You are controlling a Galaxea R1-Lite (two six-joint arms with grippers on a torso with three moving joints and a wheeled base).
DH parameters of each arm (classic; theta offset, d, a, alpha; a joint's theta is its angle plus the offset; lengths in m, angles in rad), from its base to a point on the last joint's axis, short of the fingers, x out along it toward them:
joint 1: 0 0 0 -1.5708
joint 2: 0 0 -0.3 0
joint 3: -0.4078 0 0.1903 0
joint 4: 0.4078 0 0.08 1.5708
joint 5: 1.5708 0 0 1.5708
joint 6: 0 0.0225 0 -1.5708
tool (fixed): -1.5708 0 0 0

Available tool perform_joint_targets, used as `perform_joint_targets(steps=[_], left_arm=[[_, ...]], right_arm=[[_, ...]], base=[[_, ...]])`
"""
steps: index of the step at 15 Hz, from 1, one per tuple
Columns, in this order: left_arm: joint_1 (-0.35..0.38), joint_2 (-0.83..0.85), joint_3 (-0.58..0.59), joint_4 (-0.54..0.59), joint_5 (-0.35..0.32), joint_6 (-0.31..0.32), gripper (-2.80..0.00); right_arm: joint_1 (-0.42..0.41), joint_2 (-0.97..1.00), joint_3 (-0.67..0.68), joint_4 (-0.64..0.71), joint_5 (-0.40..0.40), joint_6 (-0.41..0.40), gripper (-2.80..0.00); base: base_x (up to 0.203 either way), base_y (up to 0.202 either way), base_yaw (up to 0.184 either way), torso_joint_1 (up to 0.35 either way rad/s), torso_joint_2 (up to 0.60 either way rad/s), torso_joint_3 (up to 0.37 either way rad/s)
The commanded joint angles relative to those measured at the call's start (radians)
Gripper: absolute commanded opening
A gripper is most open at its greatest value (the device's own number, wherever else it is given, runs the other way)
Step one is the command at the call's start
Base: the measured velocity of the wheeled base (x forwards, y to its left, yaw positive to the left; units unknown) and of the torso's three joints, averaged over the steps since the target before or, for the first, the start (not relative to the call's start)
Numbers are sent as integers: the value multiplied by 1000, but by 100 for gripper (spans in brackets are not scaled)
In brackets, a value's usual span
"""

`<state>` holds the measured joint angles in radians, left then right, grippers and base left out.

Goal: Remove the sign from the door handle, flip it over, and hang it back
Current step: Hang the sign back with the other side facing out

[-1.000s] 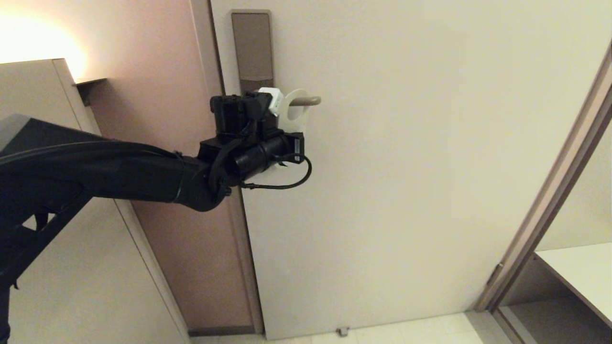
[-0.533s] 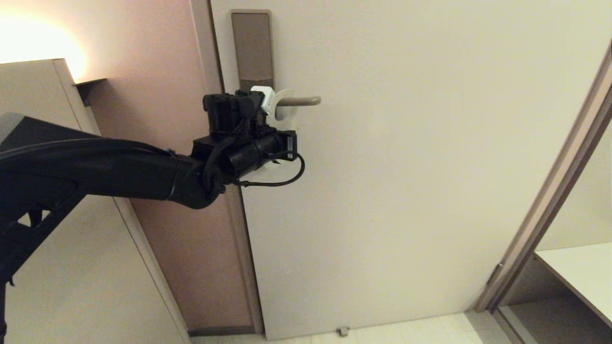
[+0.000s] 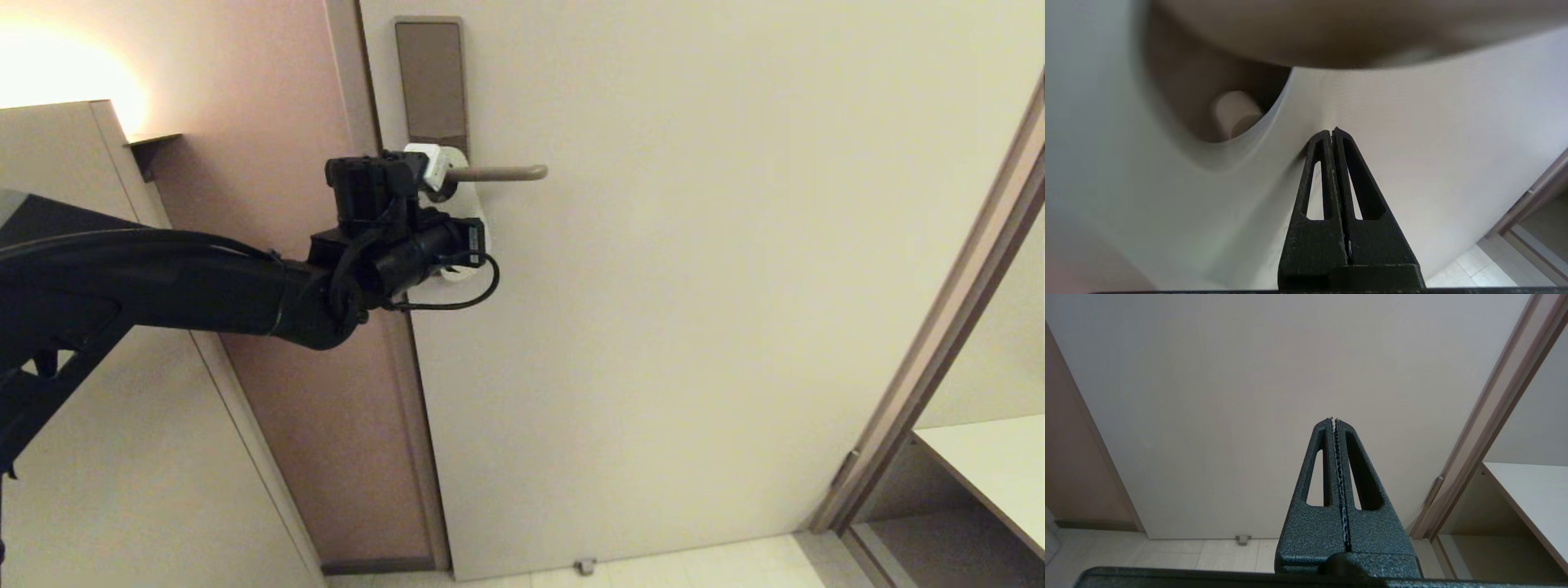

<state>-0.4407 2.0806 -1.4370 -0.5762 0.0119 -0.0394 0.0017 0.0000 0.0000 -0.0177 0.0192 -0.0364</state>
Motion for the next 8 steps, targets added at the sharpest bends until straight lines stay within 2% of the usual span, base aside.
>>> perform_joint_targets(steps=[1, 8], left_arm=[[11, -8, 1, -4, 0, -1, -280], [15, -37, 56, -4, 11, -1, -280]], right_arm=[[1, 0, 0, -1, 1, 0, -280], [0, 1, 0, -1, 1, 0, -280]], base=[[0, 0, 0, 0, 0, 0], [0, 0, 0, 0, 0, 0]])
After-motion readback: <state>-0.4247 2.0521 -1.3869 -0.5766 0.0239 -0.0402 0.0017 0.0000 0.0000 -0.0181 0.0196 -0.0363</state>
